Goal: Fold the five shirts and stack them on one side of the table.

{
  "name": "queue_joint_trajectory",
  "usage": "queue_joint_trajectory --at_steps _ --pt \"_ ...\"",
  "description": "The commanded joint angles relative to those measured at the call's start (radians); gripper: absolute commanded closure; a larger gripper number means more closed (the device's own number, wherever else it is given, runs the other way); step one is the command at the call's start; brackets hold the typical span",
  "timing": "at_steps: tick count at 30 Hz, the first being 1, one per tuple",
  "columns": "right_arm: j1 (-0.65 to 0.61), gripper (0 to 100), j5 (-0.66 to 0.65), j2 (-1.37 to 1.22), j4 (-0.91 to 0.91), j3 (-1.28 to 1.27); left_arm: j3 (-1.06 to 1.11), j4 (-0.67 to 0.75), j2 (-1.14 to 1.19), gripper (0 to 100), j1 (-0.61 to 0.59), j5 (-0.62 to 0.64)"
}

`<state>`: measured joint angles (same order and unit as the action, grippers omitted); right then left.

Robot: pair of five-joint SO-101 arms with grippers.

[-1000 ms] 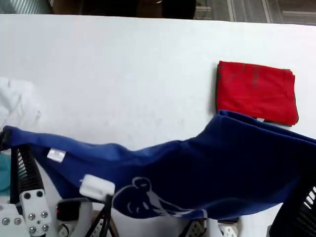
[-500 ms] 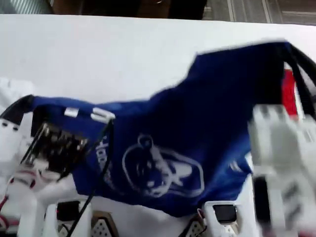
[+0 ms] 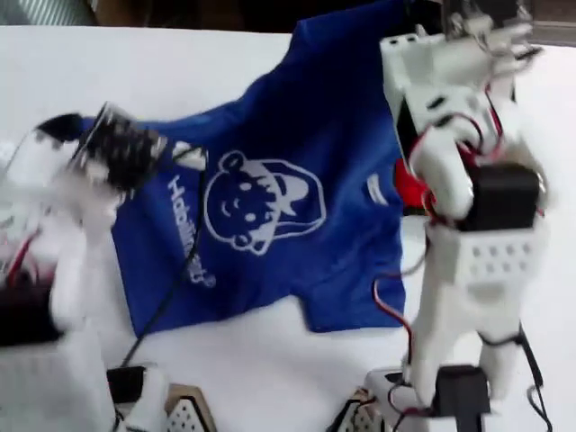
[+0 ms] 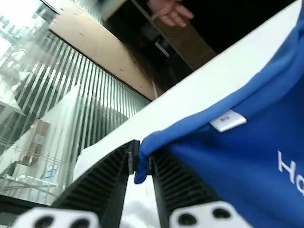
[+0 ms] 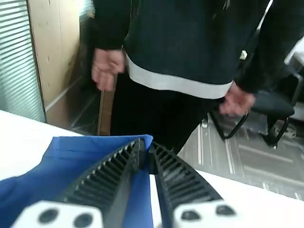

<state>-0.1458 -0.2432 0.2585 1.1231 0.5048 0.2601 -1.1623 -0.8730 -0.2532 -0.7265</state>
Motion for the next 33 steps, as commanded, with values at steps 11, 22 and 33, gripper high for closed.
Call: queue_joint_trajectory --at_steps 11,22,33 --pt "0.004 97.9 0.002 -0.262 -0.048 0.009 -0.107 0.041 0.448 97 -0.009 -0.017" --pt "0.005 97.8 -0.005 -0.42 0.177 0.009 -0.105 -0.167 0.738 97 -0.009 -0.061" --pt "0.018 97.8 0.005 -0.414 0.346 0.008 -0.099 -0.344 0.661 97 -0.003 -0.058"
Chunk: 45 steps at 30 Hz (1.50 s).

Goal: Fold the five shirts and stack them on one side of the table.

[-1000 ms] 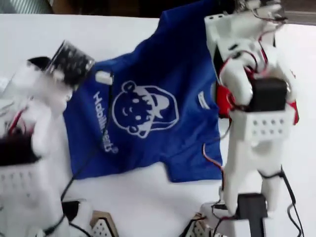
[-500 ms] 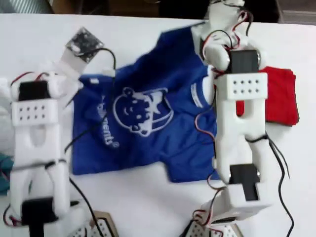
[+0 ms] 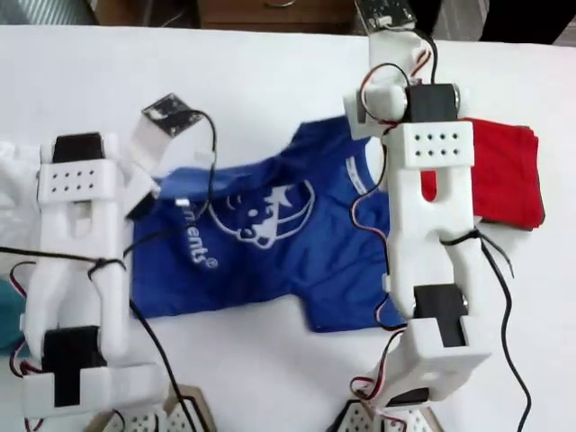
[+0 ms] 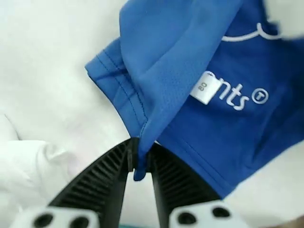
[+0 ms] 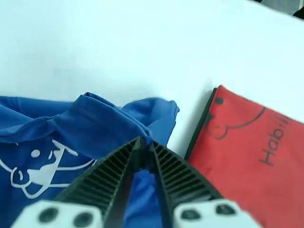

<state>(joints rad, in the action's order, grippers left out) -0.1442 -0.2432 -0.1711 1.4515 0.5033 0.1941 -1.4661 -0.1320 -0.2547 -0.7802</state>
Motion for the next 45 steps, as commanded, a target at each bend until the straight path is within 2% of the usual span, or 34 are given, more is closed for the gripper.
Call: queue_joint_trajectory --at_steps 1,6,10,15,21,29,32,38,45 --pt "0.018 97.8 0.005 0.022 0.021 0.009 -0.033 -0.057 -0.101 97 0.0 -0.005" --pt "0.012 97.8 0.005 0.094 0.097 -0.005 -0.004 -0.115 -0.18 97 0.0 -0.005" --pt "0.021 97.8 -0.002 0.206 0.094 -0.147 0.117 -0.101 -0.206 97 0.0 -0.008" --pt "0.036 97.8 -0.005 0.415 -0.067 -0.523 0.266 -0.031 -0.238 97 -0.002 -0.008" --pt "0.035 97.8 -0.006 0.68 -0.22 -0.89 0.358 -0.034 -0.313 97 -0.006 -0.008" --pt "0.087 97.8 -0.006 0.843 -0.173 -0.944 0.404 -0.083 -0.399 97 -0.006 -0.017" --pt "0.14 97.8 -0.021 0.851 -0.14 -0.953 0.484 -0.055 -0.394 97 -0.006 -0.017" --pt "0.165 97.8 -0.104 0.852 -0.099 -1.049 0.611 0.034 -0.393 97 -0.006 -0.014" --pt "0.165 97.8 -0.104 0.854 -0.097 -1.117 0.631 0.018 -0.4 97 -0.009 -0.011"
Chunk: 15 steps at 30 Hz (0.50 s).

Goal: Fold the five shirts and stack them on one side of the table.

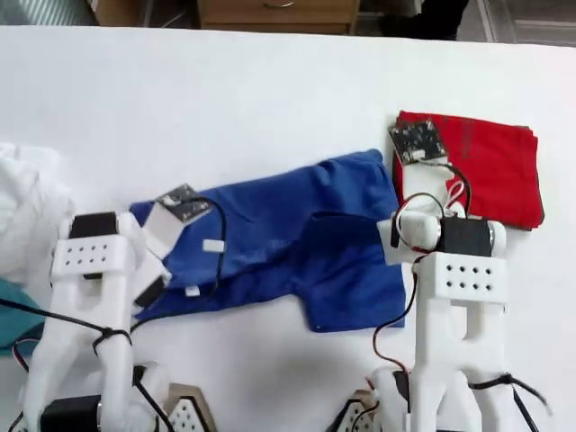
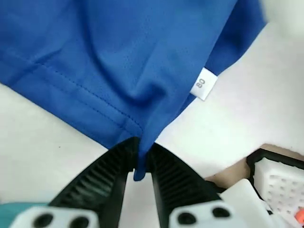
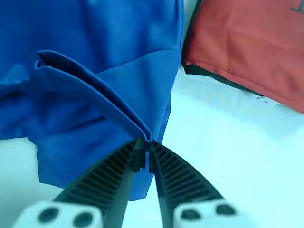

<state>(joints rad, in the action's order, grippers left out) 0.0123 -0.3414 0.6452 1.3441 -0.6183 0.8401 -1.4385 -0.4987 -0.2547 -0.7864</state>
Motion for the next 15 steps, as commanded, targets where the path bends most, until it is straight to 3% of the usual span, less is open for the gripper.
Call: queue_joint_trajectory --at_steps 1,7,15 --pt "0.008 97.8 -0.006 0.039 0.01 0.008 -0.027 -0.017 -0.034 97 -0.009 -0.003" --pt "0.001 97.8 -0.006 0.122 0.061 0.06 -0.12 -0.101 -0.034 97 -0.054 -0.008" --pt "0.007 97.8 -0.055 0.216 0.108 -0.018 -0.018 -0.046 -0.032 97 -0.064 -0.035"
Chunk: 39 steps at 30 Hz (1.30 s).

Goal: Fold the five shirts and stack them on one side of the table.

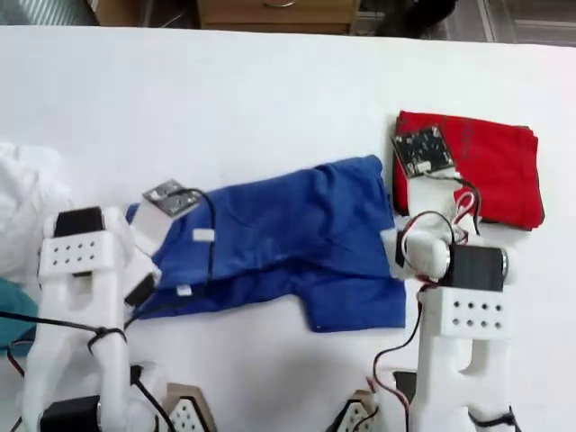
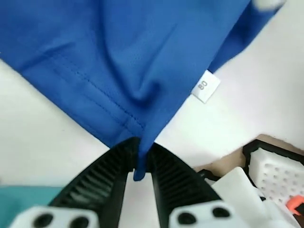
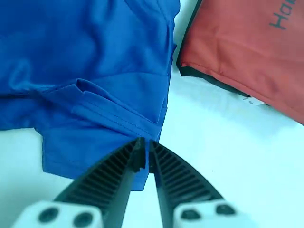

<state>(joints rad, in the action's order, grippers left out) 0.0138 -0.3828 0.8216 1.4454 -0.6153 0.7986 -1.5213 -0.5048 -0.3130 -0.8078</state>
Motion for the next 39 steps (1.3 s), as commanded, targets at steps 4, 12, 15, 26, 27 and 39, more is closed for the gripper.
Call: queue_joint_trajectory --at_steps 4,12,15,26,27,39 --pt "0.004 97.8 -0.015 0.051 -0.013 -0.098 0.116 0.106 -0.02 97 -0.002 -0.015" --pt "-0.12 93.2 -0.015 0.044 -0.145 -0.238 0.194 0.176 -0.02 97 -0.002 -0.015" --pt "-0.237 82.4 -0.015 0.044 -0.262 -0.308 0.193 0.178 -0.02 97 -0.002 -0.015" --pt "-0.283 82.7 -0.015 -0.332 -0.443 -0.27 0.194 0.173 -0.02 97 -0.002 -0.015" --pt "-0.283 82.0 -0.015 -0.381 -0.438 -0.241 0.194 0.173 -0.02 97 -0.002 -0.015" --pt "-0.285 88.2 -0.132 -0.653 -0.289 -0.014 0.194 0.169 -0.02 97 -0.002 -0.015"
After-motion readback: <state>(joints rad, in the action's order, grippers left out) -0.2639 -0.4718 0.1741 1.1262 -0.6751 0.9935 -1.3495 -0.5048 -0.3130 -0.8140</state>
